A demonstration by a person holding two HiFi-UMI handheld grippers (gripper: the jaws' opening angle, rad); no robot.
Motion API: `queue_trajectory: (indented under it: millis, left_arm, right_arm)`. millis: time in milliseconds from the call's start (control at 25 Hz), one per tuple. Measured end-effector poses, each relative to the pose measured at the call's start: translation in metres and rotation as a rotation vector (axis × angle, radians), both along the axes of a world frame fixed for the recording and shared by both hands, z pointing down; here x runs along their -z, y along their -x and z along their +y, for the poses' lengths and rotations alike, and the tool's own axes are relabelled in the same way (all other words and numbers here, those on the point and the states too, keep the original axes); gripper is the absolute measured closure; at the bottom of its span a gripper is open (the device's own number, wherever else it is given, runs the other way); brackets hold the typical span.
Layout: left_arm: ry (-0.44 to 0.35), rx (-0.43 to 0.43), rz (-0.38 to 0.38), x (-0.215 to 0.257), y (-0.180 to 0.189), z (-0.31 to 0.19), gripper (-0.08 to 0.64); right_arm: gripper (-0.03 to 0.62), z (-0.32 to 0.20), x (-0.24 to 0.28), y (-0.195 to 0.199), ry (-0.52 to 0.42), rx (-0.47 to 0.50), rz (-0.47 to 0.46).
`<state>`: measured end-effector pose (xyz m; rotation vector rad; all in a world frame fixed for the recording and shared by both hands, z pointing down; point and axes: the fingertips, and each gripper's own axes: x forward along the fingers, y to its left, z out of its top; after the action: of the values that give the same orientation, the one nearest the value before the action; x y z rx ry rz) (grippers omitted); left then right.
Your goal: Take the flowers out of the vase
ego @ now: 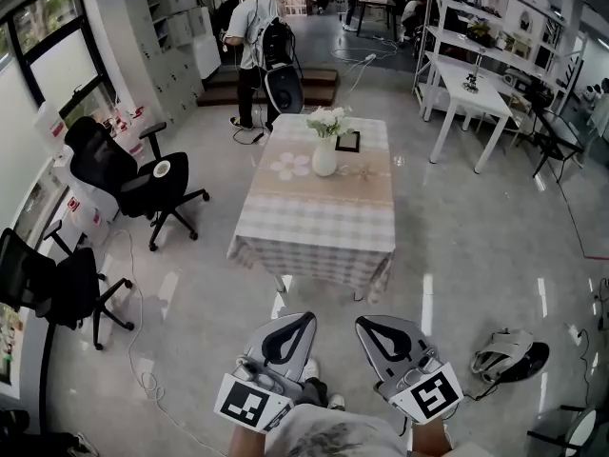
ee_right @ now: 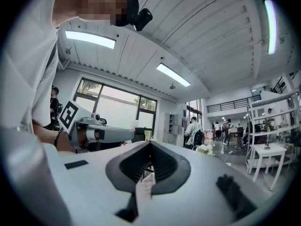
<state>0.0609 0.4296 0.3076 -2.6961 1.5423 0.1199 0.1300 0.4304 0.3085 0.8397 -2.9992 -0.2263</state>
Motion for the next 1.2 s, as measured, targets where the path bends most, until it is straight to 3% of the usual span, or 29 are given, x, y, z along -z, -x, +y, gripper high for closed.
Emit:
queue_trajectory:
  millis: [800, 1200]
  left_arm:
    - [0.040, -0.086, 0.032, -0.013, 0.065, -0.108, 0.552]
    - [0.052, -0.114, 0.036, -0.016, 0.074, -0.143, 0.552]
  right_arm:
    - [0.577, -0.106, -0.010, 0.066, 0.019, -0.073, 0.050]
    - [0.577, -0.139, -0.012, 0.073, 0.024, -0.113, 0.051]
